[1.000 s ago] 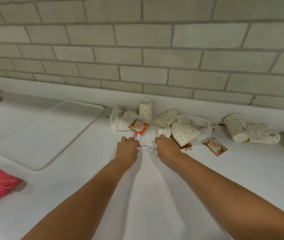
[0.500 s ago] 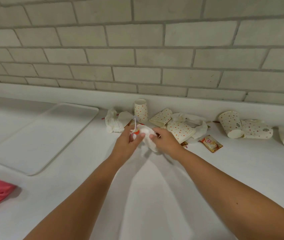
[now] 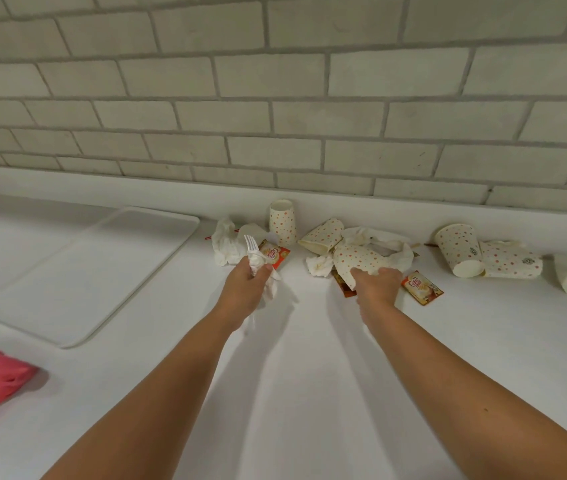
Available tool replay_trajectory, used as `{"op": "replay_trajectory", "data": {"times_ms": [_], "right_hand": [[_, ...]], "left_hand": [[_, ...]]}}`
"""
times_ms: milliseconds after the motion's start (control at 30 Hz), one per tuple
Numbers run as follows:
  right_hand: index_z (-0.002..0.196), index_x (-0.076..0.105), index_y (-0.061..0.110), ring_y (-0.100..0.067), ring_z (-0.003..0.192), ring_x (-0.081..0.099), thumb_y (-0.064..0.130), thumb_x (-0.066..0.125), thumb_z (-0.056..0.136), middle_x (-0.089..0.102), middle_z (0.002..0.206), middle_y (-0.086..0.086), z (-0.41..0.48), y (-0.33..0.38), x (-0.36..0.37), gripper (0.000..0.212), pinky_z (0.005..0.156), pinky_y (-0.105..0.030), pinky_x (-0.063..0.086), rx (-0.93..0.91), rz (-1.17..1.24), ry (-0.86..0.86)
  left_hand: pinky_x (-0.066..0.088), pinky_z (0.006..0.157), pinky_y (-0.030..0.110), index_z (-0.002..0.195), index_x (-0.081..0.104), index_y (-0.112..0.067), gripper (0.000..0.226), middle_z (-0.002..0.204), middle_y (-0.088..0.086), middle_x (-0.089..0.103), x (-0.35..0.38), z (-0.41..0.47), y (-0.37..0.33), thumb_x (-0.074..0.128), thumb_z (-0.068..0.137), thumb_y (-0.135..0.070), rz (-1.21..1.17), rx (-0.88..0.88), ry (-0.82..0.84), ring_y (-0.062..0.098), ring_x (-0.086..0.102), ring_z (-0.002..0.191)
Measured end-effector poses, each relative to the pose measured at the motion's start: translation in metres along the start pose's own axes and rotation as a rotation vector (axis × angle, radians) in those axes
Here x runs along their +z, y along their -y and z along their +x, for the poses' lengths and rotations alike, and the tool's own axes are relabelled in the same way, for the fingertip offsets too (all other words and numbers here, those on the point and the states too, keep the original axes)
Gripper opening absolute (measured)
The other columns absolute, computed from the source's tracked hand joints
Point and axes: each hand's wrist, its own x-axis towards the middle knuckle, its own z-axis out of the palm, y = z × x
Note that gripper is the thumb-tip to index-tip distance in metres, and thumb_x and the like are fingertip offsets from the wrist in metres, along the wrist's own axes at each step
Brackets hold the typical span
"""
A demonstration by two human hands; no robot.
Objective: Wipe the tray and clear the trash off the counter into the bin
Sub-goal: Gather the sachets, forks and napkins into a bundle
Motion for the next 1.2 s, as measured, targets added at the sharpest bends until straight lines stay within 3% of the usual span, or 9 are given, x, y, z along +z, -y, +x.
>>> {"op": "replay_trajectory", "data": {"times_ms": [67, 200, 300, 400, 567, 667, 733, 867, 1200], "right_hand": [[0.133, 0.039, 0.003, -0.024, 0.087, 0.052, 0.015, 0.071, 0.082, 0.052, 0.127, -0.015, -0.001, -0.002, 0.003, 0.061, 0.053, -0.028, 0.043, 0.089, -0.02, 0.024], [0.126, 0.051, -0.002, -0.023, 0.087, 0.049, 0.018, 0.059, 0.09, 0.059, 0.12, -0.016, 0.001, 0.003, 0.006, 0.041, 0.078, -0.034, 0.05, 0.138, -0.151, 0.041], [0.081, 0.056, -0.001, -0.024, 0.078, 0.05, 0.011, 0.05, 0.092, 0.062, 0.093, -0.017, -0.007, 0.008, 0.006, 0.017, 0.058, -0.03, 0.041, 0.012, -0.222, 0.037], [0.059, 0.036, 0.01, -0.018, 0.061, 0.041, 0.009, 0.047, 0.089, 0.043, 0.065, -0.003, -0.022, 0.01, 0.009, 0.033, 0.051, -0.027, 0.031, -0.154, -0.203, 0.007], [0.058, 0.035, 0.013, -0.018, 0.067, 0.04, 0.009, 0.049, 0.089, 0.045, 0.084, -0.009, -0.07, 0.012, 0.02, 0.034, 0.062, -0.026, 0.034, -0.361, -0.184, 0.048], [0.066, 0.042, 0.006, -0.008, 0.063, 0.038, 0.007, 0.052, 0.091, 0.044, 0.089, -0.006, -0.109, 0.012, 0.031, 0.026, 0.056, -0.01, 0.035, -0.547, -0.233, 0.178], [0.067, 0.043, 0.006, -0.008, 0.062, 0.037, 0.004, 0.053, 0.09, 0.042, 0.079, -0.002, -0.138, 0.013, 0.04, 0.025, 0.055, -0.006, 0.036, -0.673, -0.233, 0.294], [0.057, 0.036, 0.015, -0.002, 0.058, 0.038, 0.001, 0.057, 0.085, 0.037, 0.069, 0.002, -0.198, 0.01, 0.06, 0.038, 0.058, -0.008, 0.034, -0.788, -0.243, 0.589], [0.065, 0.052, 0.004, -0.008, 0.059, 0.038, 0.007, 0.061, 0.082, 0.04, 0.066, 0.003, -0.351, -0.041, 0.107, 0.02, 0.059, -0.02, 0.031, -0.993, -0.572, 1.175]], "left_hand": [[0.041, 0.066, 0.025, 0.1, 0.052, -0.012, 0.01, 0.083, 0.0, 0.055, -0.002, -0.003, 0.0, 0.05, 0.095, -0.021, 0.013, 0.007, -0.016, 0.015, 0.05, 0.075], [0.038, 0.06, 0.021, 0.108, 0.051, -0.01, 0.016, 0.084, 0.0, 0.054, -0.009, -0.012, -0.003, 0.047, 0.097, -0.02, 0.032, 0.028, -0.026, 0.009, 0.047, 0.068], [0.037, 0.058, 0.02, 0.11, 0.049, -0.01, 0.018, 0.087, 0.003, 0.055, -0.021, -0.018, -0.005, 0.045, 0.097, -0.022, 0.07, 0.04, -0.057, 0.009, 0.047, 0.067], [0.037, 0.058, 0.021, 0.107, 0.047, -0.011, 0.015, 0.085, 0.001, 0.053, -0.032, -0.025, -0.006, 0.042, 0.098, -0.022, 0.095, 0.038, -0.077, 0.008, 0.047, 0.067], [0.034, 0.058, 0.024, 0.104, 0.046, -0.013, 0.012, 0.084, 0.0, 0.052, -0.058, -0.041, -0.006, 0.042, 0.098, -0.022, 0.101, 0.018, -0.073, 0.01, 0.044, 0.065], [0.032, 0.059, 0.025, 0.09, 0.047, -0.02, 0.006, 0.084, 0.0, 0.052, -0.084, -0.06, -0.006, 0.043, 0.092, -0.016, 0.062, 0.014, -0.053, 0.011, 0.044, 0.067], [0.032, 0.058, 0.024, 0.081, 0.046, -0.022, 0.013, 0.077, -0.003, 0.05, -0.104, -0.076, -0.004, 0.043, 0.089, -0.012, 0.025, 0.013, -0.07, 0.012, 0.043, 0.066], [0.031, 0.052, 0.022, 0.078, 0.045, -0.018, 0.012, 0.07, -0.001, 0.047, -0.152, -0.119, 0.008, 0.044, 0.086, -0.009, -0.076, 0.0, -0.174, 0.012, 0.043, 0.059], [0.031, 0.052, 0.025, 0.07, 0.044, -0.016, 0.002, 0.066, 0.0, 0.044, -0.267, -0.24, 0.07, 0.044, 0.072, -0.015, -0.168, -0.076, -0.625, 0.012, 0.039, 0.056]]}}
